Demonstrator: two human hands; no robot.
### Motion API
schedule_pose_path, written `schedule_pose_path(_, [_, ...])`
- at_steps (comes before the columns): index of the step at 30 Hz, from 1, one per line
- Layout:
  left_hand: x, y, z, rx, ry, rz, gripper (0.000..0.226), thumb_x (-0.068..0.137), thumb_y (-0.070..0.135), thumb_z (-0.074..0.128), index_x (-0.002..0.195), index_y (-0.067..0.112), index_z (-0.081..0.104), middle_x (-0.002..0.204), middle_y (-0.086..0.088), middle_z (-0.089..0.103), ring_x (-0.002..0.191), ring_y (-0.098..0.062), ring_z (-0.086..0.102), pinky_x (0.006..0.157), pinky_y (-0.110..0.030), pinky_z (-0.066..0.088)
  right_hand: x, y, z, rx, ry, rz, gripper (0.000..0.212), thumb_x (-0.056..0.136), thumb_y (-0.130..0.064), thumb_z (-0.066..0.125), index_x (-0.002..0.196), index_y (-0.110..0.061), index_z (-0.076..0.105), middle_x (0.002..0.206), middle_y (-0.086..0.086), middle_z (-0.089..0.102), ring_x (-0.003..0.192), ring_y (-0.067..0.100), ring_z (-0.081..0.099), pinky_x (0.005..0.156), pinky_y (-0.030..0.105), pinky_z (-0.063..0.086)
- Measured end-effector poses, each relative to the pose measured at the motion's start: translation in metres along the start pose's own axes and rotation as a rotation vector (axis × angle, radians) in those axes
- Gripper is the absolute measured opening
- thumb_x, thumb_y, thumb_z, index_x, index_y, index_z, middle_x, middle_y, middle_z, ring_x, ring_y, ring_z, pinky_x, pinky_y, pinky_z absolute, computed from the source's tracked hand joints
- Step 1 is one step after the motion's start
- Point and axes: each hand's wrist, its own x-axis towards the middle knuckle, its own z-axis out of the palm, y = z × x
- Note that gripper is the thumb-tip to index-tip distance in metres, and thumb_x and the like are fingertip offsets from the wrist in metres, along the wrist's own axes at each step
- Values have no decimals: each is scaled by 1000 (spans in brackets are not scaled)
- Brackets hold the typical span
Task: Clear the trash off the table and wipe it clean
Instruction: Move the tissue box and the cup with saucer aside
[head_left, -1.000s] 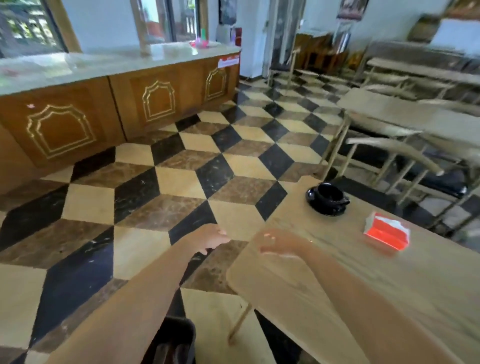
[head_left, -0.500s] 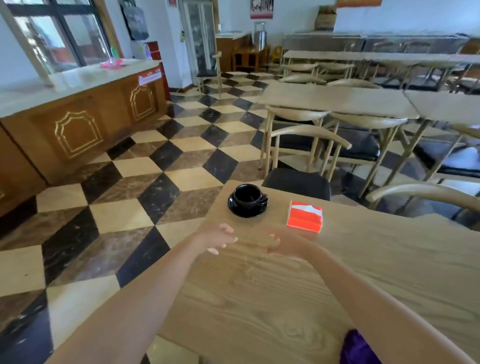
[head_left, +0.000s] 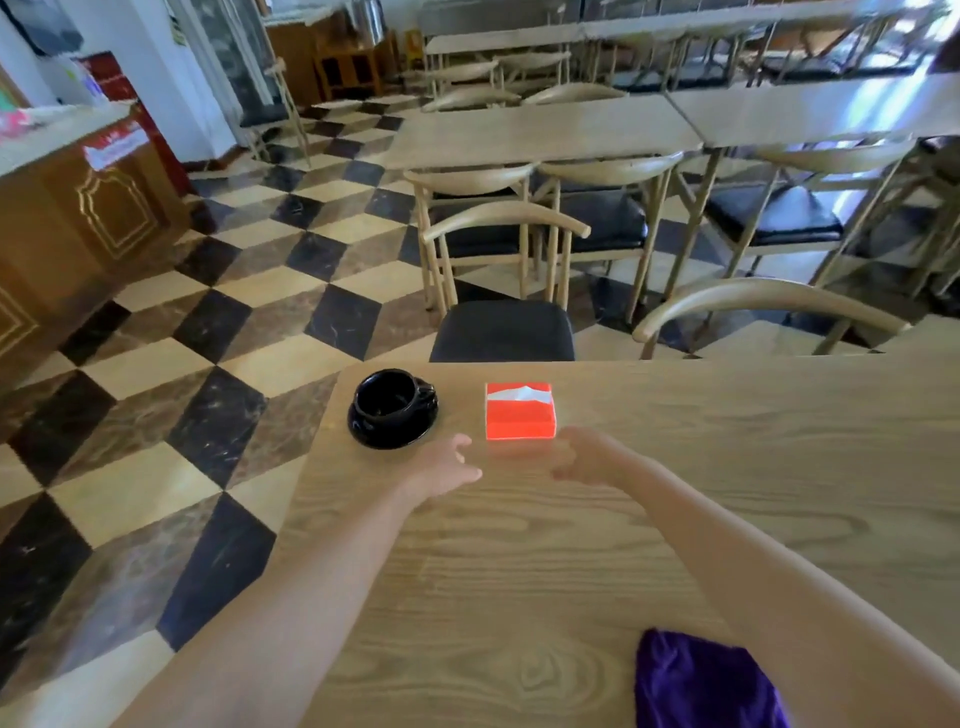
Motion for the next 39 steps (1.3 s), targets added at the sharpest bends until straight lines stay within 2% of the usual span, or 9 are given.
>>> schedule_pose_path(5, [61,7,5,-37,82,58,81,84,36,66,149,15,22,152,-9,33,138,-22,36,109,-34,33,41,11,-12,44,63,106,90,78,-36,72,148,-15,19,149,13,32,137,33,29,109,40,29])
schedule_pose_path(10, [117,4,12,-50,198,119,97,74,40,75,149,20,16,149,-6,37,136,-24,38,107,-36,34,90,17,-9,98,83,145,97,77,-34,73,149,-18,10,153,10,22,140,34,16,110,45,25])
schedule_pose_path(15, [151,-5,26,-124,101,184,97,72,27,79,148,15,20,142,-4,44,132,-23,42,108,-36,37,135,13,2,131,37,180,96,75,-25,75,148,-15,13,151,12,26,137,34,27,108,43,32])
schedule_pose_path(19, [162,-7,35,-178,146,187,102,71,21,81,149,10,17,146,-6,41,134,-22,40,109,-37,34,152,16,18,218,49,178,106,70,-15,77,150,-19,7,152,11,22,137,32,31,105,43,39])
schedule_pose_path(22, [162,-8,41,-187,183,183,104,71,21,81,150,11,14,149,-6,37,136,-22,36,110,-33,31,153,23,25,267,83,168,109,70,-16,79,150,-23,5,154,9,17,140,30,25,108,42,36])
schedule_pose_path(24, [162,-6,43,-188,203,166,105,70,21,81,150,12,14,148,-5,39,134,-22,38,108,-32,33,153,27,26,277,104,157,108,69,-17,79,150,-23,8,154,9,20,139,30,27,106,40,35])
schedule_pose_path(28, [163,6,40,-217,201,158,103,71,21,79,151,16,14,143,-3,46,129,-23,45,104,-41,41,152,31,18,275,130,123,103,70,-24,79,149,-20,13,149,9,33,133,29,38,100,37,37])
schedule_pose_path(31, [161,23,39,-186,225,200,102,72,23,79,151,18,14,142,-1,48,127,-21,48,101,-40,44,145,43,7,323,194,98,98,70,-22,79,147,-21,18,142,7,43,125,28,47,89,30,40])
schedule_pose_path(39, [143,96,80,-273,303,328,96,72,21,80,149,16,22,140,-2,50,124,-19,51,97,-34,49,97,109,-36,404,360,52,94,71,-15,76,144,-30,20,125,5,55,108,24,56,78,28,40])
